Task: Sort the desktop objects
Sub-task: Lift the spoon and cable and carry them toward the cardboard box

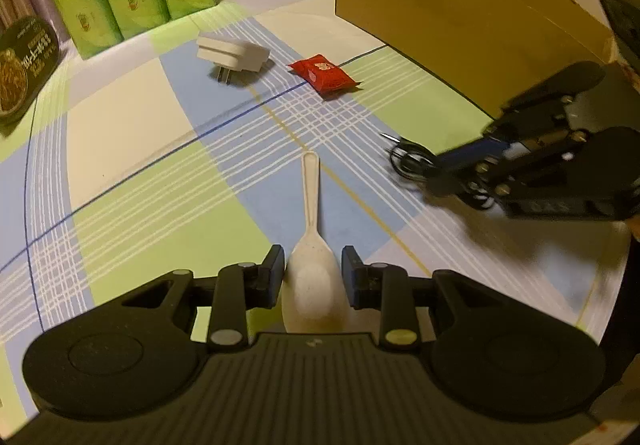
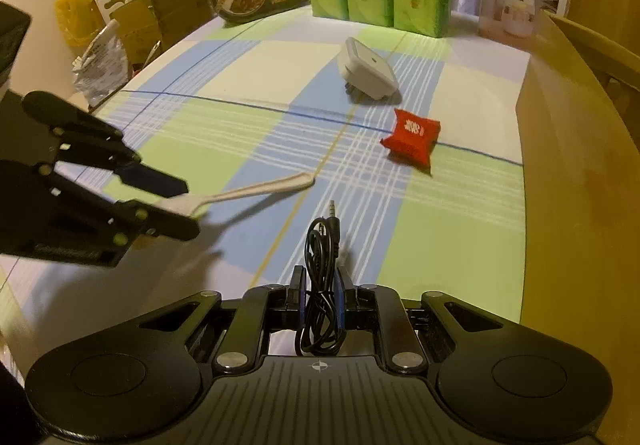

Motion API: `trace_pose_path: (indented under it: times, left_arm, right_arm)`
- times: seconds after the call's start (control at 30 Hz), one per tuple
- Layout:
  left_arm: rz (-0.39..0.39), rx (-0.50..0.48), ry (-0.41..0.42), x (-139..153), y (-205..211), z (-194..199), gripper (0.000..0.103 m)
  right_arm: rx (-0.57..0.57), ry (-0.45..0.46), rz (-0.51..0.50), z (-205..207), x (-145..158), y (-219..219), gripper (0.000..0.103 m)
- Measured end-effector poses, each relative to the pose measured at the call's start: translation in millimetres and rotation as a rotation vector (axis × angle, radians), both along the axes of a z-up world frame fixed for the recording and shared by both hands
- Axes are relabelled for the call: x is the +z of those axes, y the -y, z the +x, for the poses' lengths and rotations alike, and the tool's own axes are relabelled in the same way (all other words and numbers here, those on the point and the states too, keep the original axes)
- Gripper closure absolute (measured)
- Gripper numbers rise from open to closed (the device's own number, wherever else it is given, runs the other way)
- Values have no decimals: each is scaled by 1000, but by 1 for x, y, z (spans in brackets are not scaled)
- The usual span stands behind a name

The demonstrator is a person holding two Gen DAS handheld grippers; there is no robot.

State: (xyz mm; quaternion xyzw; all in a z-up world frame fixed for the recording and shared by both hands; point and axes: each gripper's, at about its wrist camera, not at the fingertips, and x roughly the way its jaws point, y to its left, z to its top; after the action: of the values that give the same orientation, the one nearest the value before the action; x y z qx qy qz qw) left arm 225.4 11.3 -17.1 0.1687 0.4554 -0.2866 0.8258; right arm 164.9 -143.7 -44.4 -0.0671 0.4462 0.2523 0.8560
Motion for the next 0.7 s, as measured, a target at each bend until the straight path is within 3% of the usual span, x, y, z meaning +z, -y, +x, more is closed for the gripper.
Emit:
trace_pose_path:
  times: [0.37, 0.7]
  left_arm:
    - [79, -38, -33, -18, 6, -3, 70]
    - [43, -23, -69, -19, 1, 2, 76]
  right_arm:
    - [-43, -24, 7, 9, -10, 12, 92]
    - [-52, -37, 32, 12, -11, 12, 92]
